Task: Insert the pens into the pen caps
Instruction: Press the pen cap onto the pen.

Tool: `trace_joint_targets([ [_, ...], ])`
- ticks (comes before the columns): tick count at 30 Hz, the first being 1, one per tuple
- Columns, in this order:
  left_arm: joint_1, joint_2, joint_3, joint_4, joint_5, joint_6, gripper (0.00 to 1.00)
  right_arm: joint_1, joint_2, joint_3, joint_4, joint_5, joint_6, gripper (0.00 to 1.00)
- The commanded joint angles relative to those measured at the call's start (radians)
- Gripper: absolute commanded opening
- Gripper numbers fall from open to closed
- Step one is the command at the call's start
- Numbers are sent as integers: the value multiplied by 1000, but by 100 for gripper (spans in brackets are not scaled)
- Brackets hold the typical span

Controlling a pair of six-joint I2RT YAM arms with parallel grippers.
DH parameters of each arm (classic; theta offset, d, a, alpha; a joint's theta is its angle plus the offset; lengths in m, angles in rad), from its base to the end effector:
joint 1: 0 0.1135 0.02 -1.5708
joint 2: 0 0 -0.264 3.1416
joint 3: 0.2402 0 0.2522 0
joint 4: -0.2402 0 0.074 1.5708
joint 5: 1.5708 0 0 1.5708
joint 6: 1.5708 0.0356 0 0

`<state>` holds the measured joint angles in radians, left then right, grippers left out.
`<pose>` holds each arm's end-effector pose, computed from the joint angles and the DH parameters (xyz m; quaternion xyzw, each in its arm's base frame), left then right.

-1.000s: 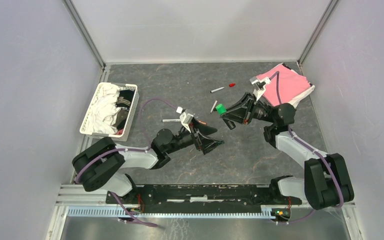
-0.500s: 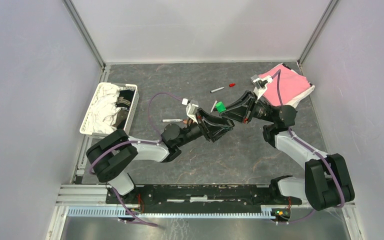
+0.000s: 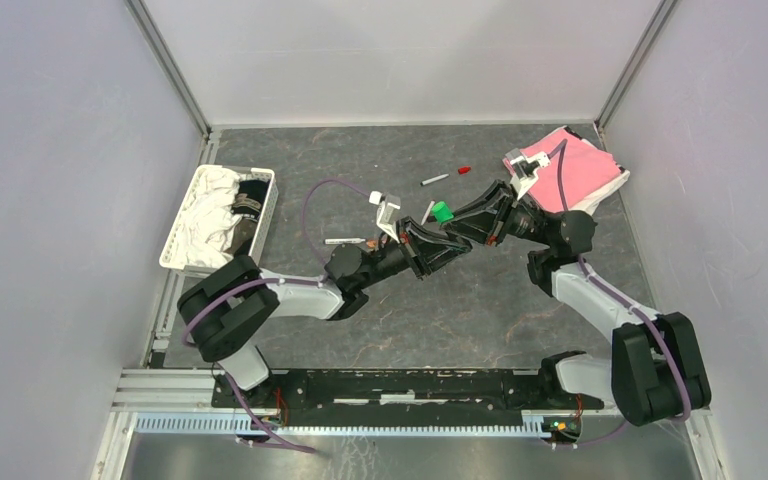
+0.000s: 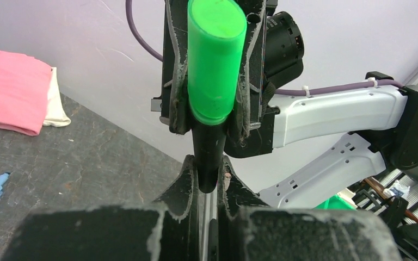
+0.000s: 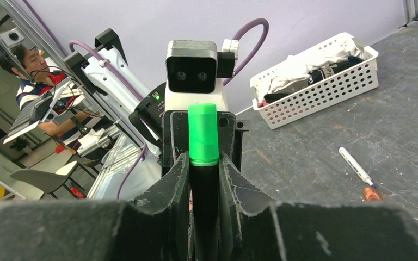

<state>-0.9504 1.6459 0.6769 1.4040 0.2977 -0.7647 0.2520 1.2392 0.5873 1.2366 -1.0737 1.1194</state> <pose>0.1810 -0.2713 0.2543 0.1738 0.5180 -0.6827 0.4852 0.2256 0.0904 0.3124 -0.2379 0.5584 0.6667 0.4326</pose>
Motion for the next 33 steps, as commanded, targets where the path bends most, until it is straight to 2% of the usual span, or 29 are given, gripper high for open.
trace_joint_targets([
  [1,0,3,31,37,27,-17,2,6,-36,11,-14,-16,-53,3],
  [4,1,-28,29,-20,27,26,2,7,-54,7,-76,-28,-116,22],
  [7,1,-56,36,-83,33,57,2,6,-67,2,-114,-44,-159,31],
  [12,5,-85,54,-159,50,90,2,6,-79,3,-144,-74,-203,37],
  [18,6,-107,56,-183,54,105,2,7,-84,-5,-175,-83,-234,38],
  [21,6,-119,54,-183,54,111,2,7,-89,-16,-186,-84,-246,36],
  [25,6,-114,63,-183,72,112,2,7,-89,-8,-182,-82,-232,17],
  [26,6,-115,61,-176,72,111,2,8,-87,-7,-166,-84,-217,9],
  [28,7,-112,61,-163,71,105,3,9,-85,-12,-116,-88,-184,0],
  [33,9,-120,48,-148,94,94,23,8,-95,-8,-69,-96,-182,0],
])
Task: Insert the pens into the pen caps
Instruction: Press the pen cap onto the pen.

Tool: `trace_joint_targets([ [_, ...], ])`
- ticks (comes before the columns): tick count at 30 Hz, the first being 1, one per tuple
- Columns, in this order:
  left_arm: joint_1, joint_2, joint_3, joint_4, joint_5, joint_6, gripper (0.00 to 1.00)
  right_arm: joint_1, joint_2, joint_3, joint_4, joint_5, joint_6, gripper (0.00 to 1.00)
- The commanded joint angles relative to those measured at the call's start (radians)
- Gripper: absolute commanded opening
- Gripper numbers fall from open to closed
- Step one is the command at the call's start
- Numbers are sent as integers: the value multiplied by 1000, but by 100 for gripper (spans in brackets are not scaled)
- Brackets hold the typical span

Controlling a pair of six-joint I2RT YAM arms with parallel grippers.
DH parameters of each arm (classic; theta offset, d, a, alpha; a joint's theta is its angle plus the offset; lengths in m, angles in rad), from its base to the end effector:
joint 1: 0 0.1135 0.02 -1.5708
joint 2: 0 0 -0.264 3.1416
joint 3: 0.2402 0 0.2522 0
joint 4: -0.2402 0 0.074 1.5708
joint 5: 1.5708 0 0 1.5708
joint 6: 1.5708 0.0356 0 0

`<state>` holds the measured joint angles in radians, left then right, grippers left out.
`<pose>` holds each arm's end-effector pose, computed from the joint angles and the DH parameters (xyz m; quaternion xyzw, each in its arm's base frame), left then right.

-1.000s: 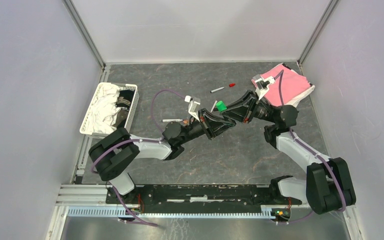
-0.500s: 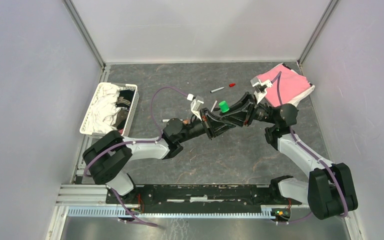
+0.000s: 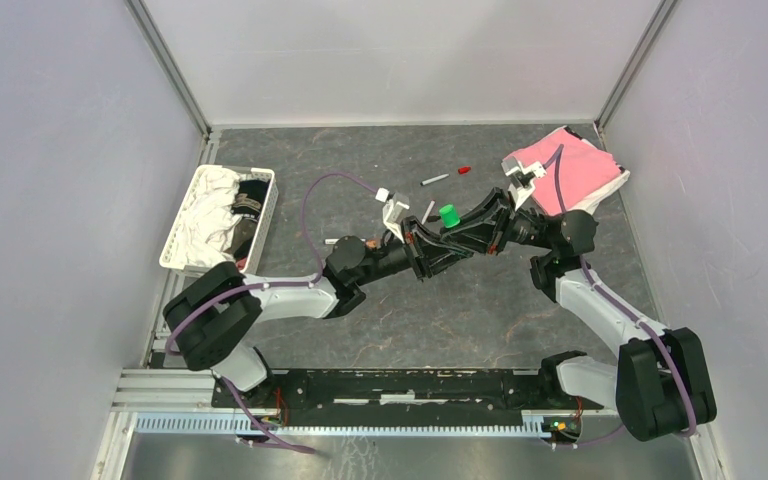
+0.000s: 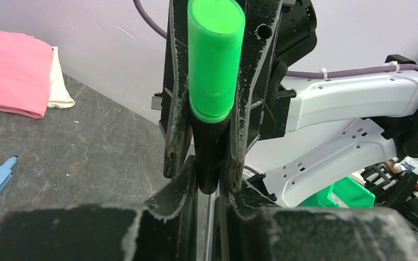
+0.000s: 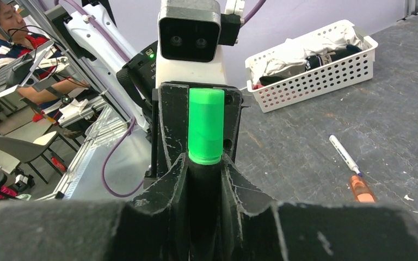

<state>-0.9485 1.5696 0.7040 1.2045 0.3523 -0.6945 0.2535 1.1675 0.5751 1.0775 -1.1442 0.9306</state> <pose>0.1797 -0.2716 0.2656 0.2139 0.5461 -0.6573 0.4732 0.2161 0.0895 0.3107 -0.2930 0.5636 0.6338 0.4413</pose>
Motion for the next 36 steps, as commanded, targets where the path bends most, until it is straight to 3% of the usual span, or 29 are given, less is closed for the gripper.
trace_joint_targets([
  [1,11,-48,14,52,53,19,27,6,-23,9,90,-29,2,0],
  [6,26,-123,-76,14,87,35,51,6,-28,12,109,-38,-19,0],
  [9,27,-197,-113,-111,73,113,59,5,-25,4,126,-29,-5,0],
  [12,17,-231,-105,-224,63,190,60,5,-14,2,207,-10,66,0],
  [16,-22,-198,-63,-235,19,212,62,5,-4,11,266,23,125,0],
  [28,-67,-93,28,-72,-113,167,62,5,-7,-15,249,31,111,0],
  [36,-66,-54,35,6,-164,122,53,5,-10,-17,259,34,125,0],
])
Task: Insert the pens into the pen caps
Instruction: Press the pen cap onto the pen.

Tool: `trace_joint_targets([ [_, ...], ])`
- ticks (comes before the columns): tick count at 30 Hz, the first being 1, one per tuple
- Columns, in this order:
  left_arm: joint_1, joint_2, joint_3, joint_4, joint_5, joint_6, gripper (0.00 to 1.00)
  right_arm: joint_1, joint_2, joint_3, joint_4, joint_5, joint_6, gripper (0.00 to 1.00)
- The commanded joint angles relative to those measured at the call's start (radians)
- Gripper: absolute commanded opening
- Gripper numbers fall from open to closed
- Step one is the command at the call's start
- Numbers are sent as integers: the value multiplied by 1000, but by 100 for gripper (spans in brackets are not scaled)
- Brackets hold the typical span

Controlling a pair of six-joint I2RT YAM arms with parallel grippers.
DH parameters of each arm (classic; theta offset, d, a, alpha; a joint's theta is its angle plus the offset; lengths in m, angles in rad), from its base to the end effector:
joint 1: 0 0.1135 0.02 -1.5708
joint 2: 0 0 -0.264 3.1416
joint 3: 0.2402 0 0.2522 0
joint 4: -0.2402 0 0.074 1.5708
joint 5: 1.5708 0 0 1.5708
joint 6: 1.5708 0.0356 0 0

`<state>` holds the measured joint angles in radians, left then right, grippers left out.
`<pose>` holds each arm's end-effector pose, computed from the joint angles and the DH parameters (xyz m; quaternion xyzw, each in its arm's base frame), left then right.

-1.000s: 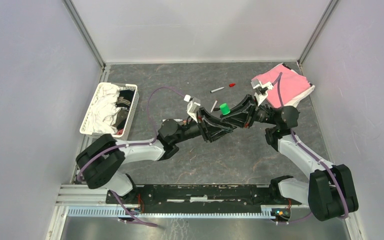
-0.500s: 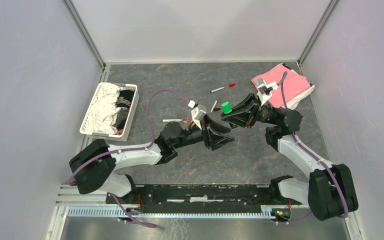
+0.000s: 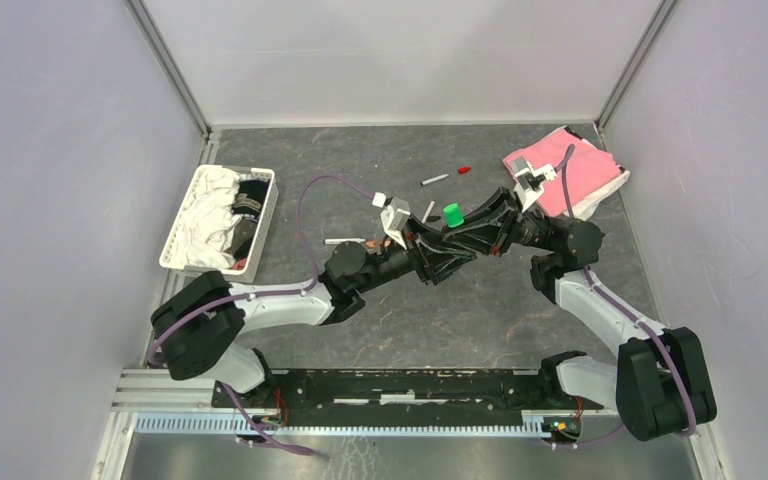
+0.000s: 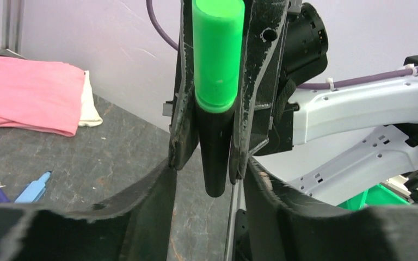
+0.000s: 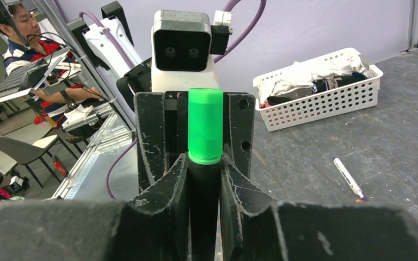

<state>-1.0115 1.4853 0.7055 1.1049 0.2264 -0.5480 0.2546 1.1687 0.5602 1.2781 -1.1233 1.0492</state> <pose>0.1613 -0.2728 0.2817 0.2224 0.5430 -0.6143 0.5275 0.2068 0.0870 0.3211 -0.2995 0.5254 0.6466 0.4649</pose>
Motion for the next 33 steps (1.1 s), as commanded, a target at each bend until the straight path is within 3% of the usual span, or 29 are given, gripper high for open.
trace_joint_targets([
  [1,-4,37,36,117,-36,-31,48,5,-12,-3,58,13,8,0],
  [6,-4,64,73,101,17,-41,4,3,-16,-6,58,8,3,0],
  [9,-4,48,81,52,27,-18,2,5,-20,-1,22,-7,-30,4],
  [10,-3,35,83,24,28,-2,2,5,-21,2,-6,-14,-51,11],
  [14,-3,-4,104,-88,29,52,2,18,-30,-3,-105,-33,-136,27],
  [23,-4,-9,122,-93,27,64,2,45,-26,1,-127,-33,-125,38],
  [28,-1,-19,116,-76,18,59,2,47,-27,-5,-131,-32,-125,19],
  [31,5,-20,109,-37,16,35,2,45,-30,-9,-129,-33,-133,2],
  [33,7,-20,102,-15,11,16,4,45,-33,-9,-123,-36,-140,0],
])
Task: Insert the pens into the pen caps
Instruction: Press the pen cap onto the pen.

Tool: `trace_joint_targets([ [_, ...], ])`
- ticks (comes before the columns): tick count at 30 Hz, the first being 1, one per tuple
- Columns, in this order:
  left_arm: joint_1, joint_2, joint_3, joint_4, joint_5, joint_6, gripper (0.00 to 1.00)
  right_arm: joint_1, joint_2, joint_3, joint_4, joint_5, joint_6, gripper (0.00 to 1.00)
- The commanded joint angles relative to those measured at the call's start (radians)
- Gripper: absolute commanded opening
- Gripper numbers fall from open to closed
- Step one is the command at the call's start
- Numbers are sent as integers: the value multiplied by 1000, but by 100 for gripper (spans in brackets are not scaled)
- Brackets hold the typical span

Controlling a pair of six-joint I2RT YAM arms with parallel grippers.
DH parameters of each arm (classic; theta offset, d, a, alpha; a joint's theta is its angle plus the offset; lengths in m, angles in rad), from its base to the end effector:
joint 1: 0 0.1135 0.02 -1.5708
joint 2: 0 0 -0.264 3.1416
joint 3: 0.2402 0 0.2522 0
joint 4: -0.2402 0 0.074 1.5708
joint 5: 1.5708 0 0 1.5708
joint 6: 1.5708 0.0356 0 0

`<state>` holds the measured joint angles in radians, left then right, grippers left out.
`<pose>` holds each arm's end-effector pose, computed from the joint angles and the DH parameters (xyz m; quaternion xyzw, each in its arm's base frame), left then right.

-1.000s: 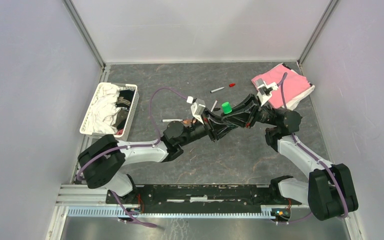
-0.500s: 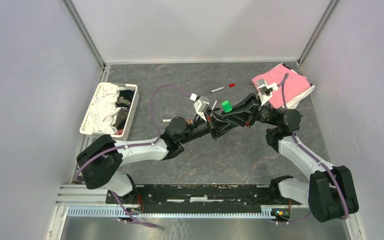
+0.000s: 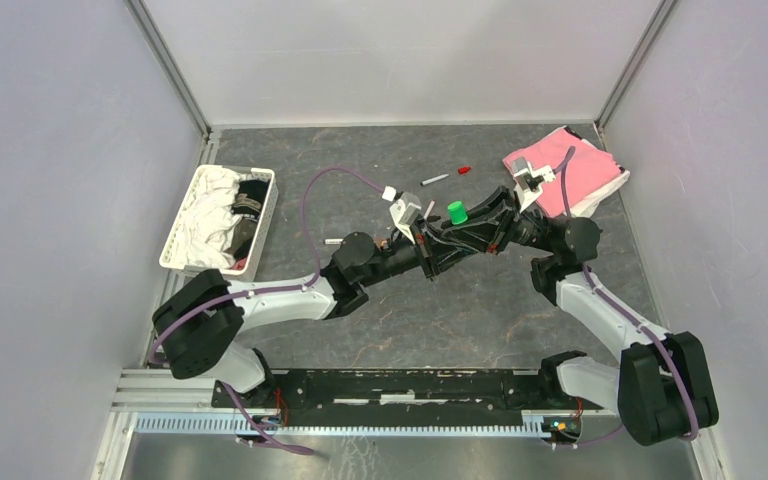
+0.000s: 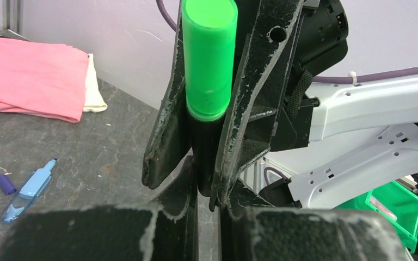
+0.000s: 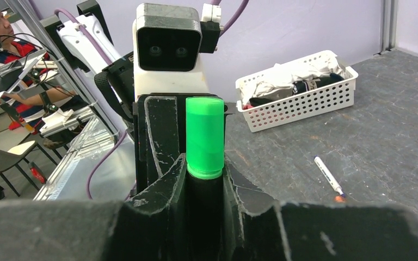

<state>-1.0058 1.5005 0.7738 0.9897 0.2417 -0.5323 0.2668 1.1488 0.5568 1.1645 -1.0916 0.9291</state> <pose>0.1691 -0.2826 0.2872 0.2347 0.5646 -0.6007 0.5152 0.2083 0.0897 0.3164 -0.2980 0.5351 0.6278 0.4803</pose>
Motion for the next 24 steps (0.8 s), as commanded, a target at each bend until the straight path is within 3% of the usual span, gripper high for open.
trace_joint_targets([
  [1,2,-36,30,107,-5,-5,10,33,-15,-5,-11,-70,-29,0],
  [5,8,-61,-9,110,43,-5,28,28,-17,26,-66,-91,-100,0],
  [7,12,-97,-49,92,96,10,42,23,-22,33,-83,-102,-125,0],
  [11,13,-232,-162,-21,142,75,61,24,-32,27,-88,-129,-155,0],
  [18,13,-527,-159,-393,7,288,66,22,-47,1,-126,-205,-323,0],
  [20,13,-547,-123,-464,-73,328,71,23,-48,-1,-173,-215,-394,0],
  [24,18,-484,-3,-552,-99,329,72,25,-47,-18,-214,-209,-495,0],
])
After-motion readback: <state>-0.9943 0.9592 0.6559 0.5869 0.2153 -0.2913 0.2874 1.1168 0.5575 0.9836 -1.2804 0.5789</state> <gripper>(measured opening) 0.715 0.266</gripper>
